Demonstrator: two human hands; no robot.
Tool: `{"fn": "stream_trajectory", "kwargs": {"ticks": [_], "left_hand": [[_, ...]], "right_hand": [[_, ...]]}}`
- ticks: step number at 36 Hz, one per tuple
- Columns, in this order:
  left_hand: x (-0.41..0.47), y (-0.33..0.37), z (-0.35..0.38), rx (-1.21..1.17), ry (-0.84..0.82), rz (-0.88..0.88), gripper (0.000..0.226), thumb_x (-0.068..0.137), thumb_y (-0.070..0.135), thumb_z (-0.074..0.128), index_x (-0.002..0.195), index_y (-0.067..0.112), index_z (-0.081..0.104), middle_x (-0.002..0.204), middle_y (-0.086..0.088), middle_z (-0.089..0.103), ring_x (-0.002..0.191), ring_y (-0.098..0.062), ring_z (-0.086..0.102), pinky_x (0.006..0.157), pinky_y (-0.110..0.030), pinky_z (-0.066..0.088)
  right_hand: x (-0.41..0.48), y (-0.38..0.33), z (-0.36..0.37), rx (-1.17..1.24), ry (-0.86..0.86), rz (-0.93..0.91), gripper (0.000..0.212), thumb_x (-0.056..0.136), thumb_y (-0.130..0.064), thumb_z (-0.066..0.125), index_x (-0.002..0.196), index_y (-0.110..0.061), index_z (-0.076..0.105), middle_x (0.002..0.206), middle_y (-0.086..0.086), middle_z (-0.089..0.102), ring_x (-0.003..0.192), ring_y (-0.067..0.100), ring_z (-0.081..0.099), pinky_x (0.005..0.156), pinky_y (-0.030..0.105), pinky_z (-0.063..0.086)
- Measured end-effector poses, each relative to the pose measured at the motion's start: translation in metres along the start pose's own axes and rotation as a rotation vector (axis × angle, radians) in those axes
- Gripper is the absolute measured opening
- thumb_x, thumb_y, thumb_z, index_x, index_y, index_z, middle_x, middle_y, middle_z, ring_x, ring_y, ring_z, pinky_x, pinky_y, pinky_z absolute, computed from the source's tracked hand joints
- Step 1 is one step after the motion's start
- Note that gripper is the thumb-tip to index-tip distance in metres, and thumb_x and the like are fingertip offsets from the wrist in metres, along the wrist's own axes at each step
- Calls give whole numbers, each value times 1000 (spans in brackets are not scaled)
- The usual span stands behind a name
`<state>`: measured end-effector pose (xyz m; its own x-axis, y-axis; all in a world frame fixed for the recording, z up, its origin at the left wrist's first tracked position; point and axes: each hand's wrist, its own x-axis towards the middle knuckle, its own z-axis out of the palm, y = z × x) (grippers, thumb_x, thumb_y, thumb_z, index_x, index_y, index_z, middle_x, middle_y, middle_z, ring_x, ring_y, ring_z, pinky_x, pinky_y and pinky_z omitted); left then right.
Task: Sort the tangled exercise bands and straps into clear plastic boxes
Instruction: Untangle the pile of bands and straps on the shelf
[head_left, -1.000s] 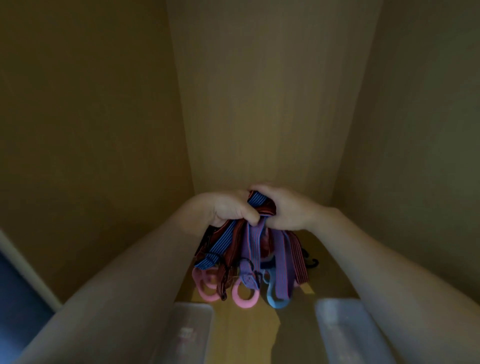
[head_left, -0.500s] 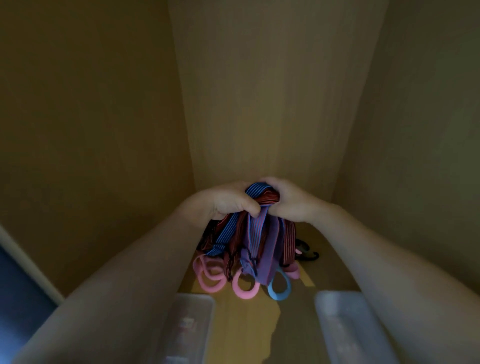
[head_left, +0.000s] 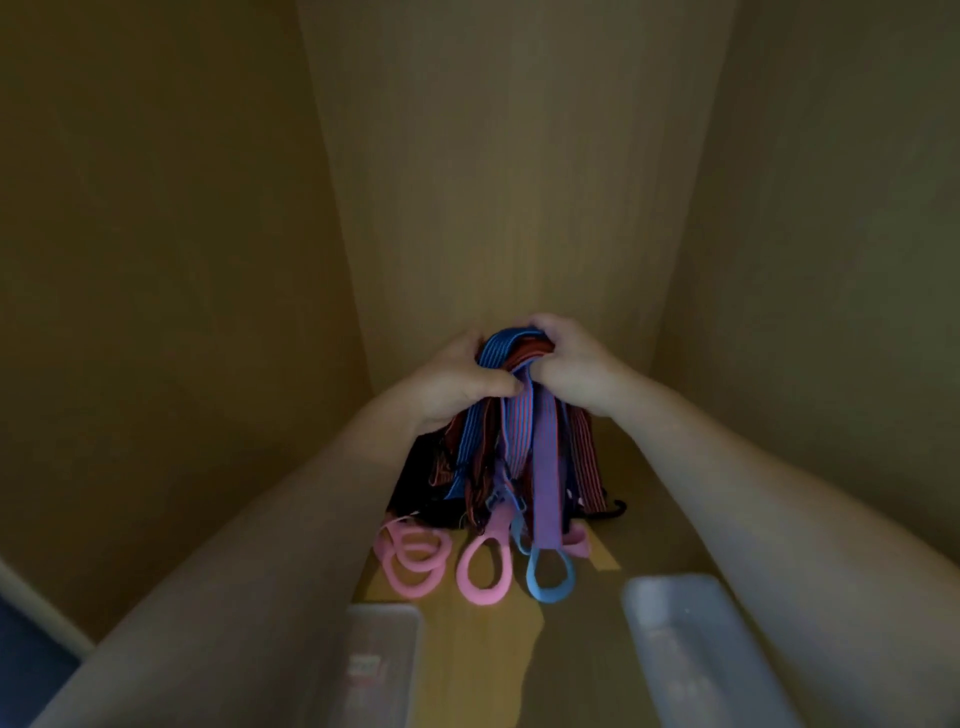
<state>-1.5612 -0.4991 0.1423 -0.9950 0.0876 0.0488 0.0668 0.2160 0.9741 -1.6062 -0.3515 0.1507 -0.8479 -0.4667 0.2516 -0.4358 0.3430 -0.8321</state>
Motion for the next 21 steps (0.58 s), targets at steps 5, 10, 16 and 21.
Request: {"fn": "stream_trajectory", "kwargs": {"ticks": [5,10,16,21], "left_hand": [[1,-10,11,-72,-66,134,75,54,24,86,122,18,56,121,-13,65,111,-24,63,97,-37,50],[9,-18,33,-157,31,243,59,60,-2,84,109,20,58,99,3,71,92,-5,67,77,-18,51],[17,-21,47,-202,46,257,52,68,-12,76,107,18,61,98,0,70,90,-6,68,74,-18,52],[29,-32,54,-181,96,206,39,74,-12,71,105,9,62,91,-3,67,77,-5,66,71,-21,54]], "right_hand": [[9,-12,3,289,181,82,41,77,19,35,93,-12,58,78,4,59,76,19,57,77,33,49],[13,-21,9,517,376,132,43,79,20,32,104,-1,59,77,6,57,81,23,55,81,35,46],[12,-11,1,608,407,190,45,78,20,32,104,-7,57,83,10,57,85,26,55,84,40,47],[2,0,-10,683,284,186,55,73,25,33,114,-5,53,92,15,56,90,29,53,80,36,44]]}}
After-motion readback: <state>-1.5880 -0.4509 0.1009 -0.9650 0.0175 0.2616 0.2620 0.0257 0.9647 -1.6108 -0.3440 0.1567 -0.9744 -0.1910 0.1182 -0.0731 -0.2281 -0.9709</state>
